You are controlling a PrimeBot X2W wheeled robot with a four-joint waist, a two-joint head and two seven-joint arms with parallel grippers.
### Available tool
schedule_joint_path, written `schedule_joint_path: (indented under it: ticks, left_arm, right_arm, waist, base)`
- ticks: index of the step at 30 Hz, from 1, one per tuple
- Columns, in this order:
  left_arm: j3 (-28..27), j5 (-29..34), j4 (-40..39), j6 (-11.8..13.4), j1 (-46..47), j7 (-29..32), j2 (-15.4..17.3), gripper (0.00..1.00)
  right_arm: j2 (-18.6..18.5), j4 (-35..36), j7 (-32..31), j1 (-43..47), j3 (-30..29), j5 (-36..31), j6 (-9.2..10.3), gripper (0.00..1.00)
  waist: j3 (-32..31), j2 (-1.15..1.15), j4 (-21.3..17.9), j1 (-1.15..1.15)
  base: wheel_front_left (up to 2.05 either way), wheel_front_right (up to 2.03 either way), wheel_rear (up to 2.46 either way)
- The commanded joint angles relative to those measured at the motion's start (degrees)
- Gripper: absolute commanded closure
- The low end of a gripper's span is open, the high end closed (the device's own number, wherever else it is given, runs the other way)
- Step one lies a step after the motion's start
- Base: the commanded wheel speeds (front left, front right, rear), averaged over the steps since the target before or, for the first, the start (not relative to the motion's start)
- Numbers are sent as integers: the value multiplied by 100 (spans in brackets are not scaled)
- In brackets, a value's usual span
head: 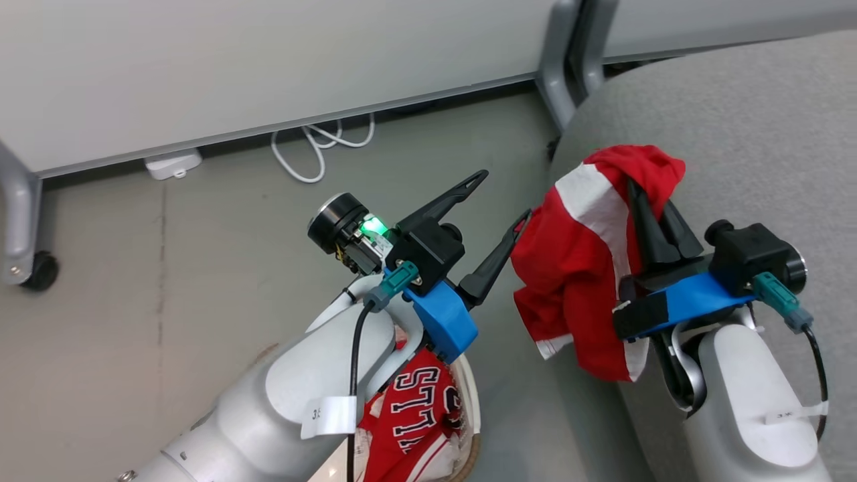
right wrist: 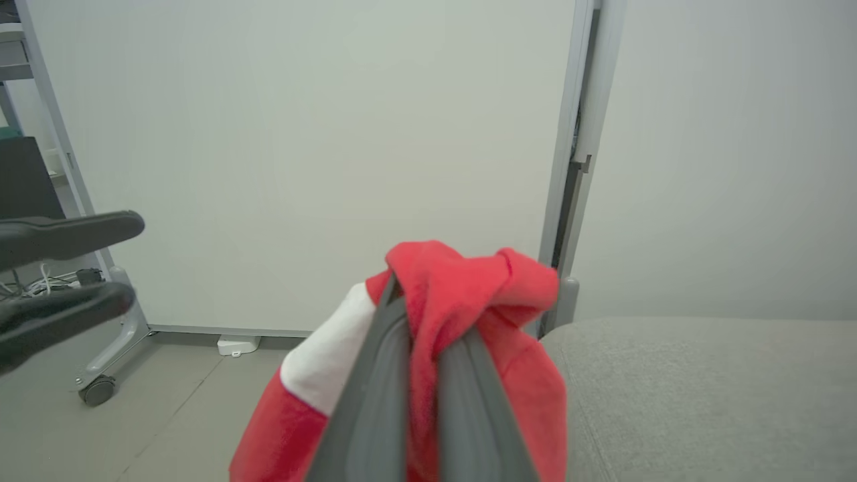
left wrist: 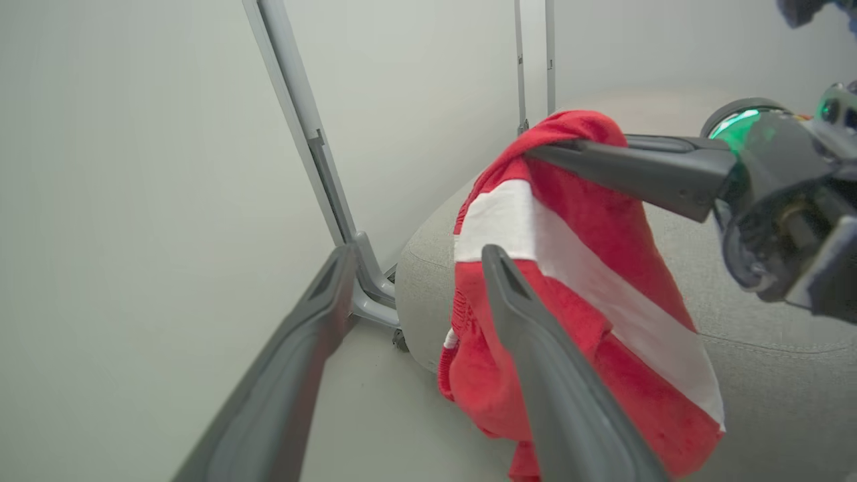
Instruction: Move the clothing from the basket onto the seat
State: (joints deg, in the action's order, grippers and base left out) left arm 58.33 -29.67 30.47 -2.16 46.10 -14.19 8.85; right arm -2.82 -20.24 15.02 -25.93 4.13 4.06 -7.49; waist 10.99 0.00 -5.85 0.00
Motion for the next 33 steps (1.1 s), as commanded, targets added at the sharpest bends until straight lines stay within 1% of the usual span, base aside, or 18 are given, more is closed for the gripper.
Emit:
schedule_joint_path:
  ticks: [1,10,17,24,33]
  left_arm:
    - [35,41,-8,-20,6,-11,8,0]
    - [249,109,-66,-38,-132,6,-3,0]
    - [396,155,-131,-43,-187,25,-35,0]
    - [485,131,-173,4,-280,21,-45,0]
    - [549,107,-196,7,-336,11,-20,0]
  right_arm:
    - [-12,81,23,90,-61,-57,-2,100]
    - [-11,440,24,419,-345,-140,-2,100]
    - [-10,685,23,753,-603,-187,-2,100]
    - [-10,828,23,1059,-678,-178,-1,100]
    - [-10,896,23,1245,-741,-80,-2,100]
  waist:
    - [41,0,-212,0]
    - [114,0,-827,0]
    - [166,0,-1139,0]
    - [148,0,-1307,0]
    - [104,0,-1317,0]
  base:
    - [0,0,0]
    - [0,0,0]
    - [0,0,0]
    - [0,0,0]
    - [0,0,0]
